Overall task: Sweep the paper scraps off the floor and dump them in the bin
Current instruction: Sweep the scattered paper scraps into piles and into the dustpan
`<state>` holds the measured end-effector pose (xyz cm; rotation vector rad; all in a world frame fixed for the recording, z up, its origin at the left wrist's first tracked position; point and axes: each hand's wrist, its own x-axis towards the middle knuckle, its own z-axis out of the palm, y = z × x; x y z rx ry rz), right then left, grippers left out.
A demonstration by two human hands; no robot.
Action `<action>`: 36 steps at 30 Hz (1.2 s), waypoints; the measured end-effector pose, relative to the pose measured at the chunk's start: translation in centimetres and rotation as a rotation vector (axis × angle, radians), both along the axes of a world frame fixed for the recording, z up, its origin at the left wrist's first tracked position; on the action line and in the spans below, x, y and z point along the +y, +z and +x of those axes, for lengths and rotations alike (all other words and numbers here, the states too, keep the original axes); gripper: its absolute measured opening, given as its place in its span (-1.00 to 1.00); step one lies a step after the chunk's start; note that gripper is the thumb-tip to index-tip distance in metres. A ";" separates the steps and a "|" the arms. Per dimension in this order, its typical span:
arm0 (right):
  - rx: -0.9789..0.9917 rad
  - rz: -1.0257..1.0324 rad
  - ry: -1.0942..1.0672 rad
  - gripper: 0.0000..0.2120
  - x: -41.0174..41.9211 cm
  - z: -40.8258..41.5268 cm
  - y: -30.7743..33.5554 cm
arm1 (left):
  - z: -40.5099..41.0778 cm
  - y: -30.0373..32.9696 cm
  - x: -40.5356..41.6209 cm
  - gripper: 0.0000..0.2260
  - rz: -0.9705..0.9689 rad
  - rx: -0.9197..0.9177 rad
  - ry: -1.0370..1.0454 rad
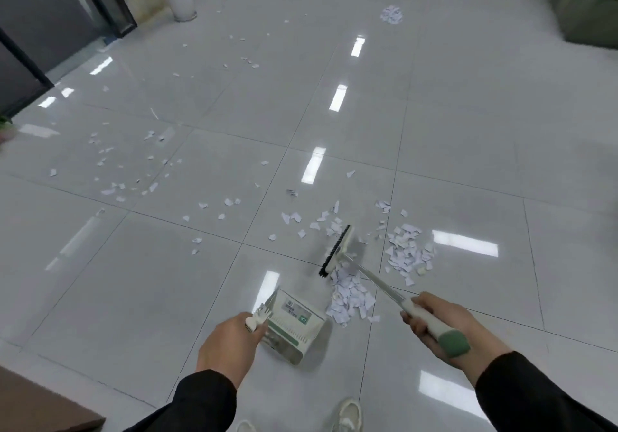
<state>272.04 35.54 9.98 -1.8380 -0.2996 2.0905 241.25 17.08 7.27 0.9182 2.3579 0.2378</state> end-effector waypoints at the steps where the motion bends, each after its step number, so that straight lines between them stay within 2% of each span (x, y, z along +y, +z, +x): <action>1: 0.022 -0.015 -0.067 -0.76 -0.2 0.1 0.2 | 0.1 -0.1 1.0 -0.68 0.006 0.000 -0.037; 5: 0.017 -0.051 -0.218 -0.76 -1.0 -1.4 0.4 | -0.5 -0.6 3.8 -0.73 0.005 -0.005 -0.111; 8: -0.066 -0.056 -0.295 -0.82 -1.7 -2.6 0.4 | -1.6 -1.2 6.1 -0.81 0.010 -0.012 -0.168; 13: -0.196 -0.094 -0.425 -0.96 -3.0 -5.8 -0.2 | -6.1 -2.4 10.3 -0.80 0.017 -0.069 -0.266; 19: -0.278 -0.152 -0.417 -0.96 -3.3 -11.5 -1.9 | -12.9 -2.3 13.5 -0.79 -0.012 -0.076 -0.365; 24: -0.156 -0.114 -0.377 -0.74 -2.2 -18.1 -3.4 | -17.7 -2.3 15.4 -0.74 -0.055 -0.011 -0.482; 27: -0.084 -0.138 -0.361 -0.87 -0.7 -22.7 -4.3 | -19.6 -2.6 15.8 -0.71 -0.060 0.012 -0.502; 30: -0.073 -0.110 -0.355 -0.84 1.8 -25.3 -4.6 | -21.2 -2.8 16.1 -0.71 -0.070 0.017 -0.502; 32: -0.073 -0.100 -0.372 -0.82 3.6 -25.4 -4.5 | -21.9 -2.8 16.5 -0.73 -0.075 0.013 -0.504; 36: -0.027 -0.096 -0.503 -0.92 5.7 -24.3 -5.2 | -23.9 -3.2 17.5 -0.73 -0.088 0.023 -0.497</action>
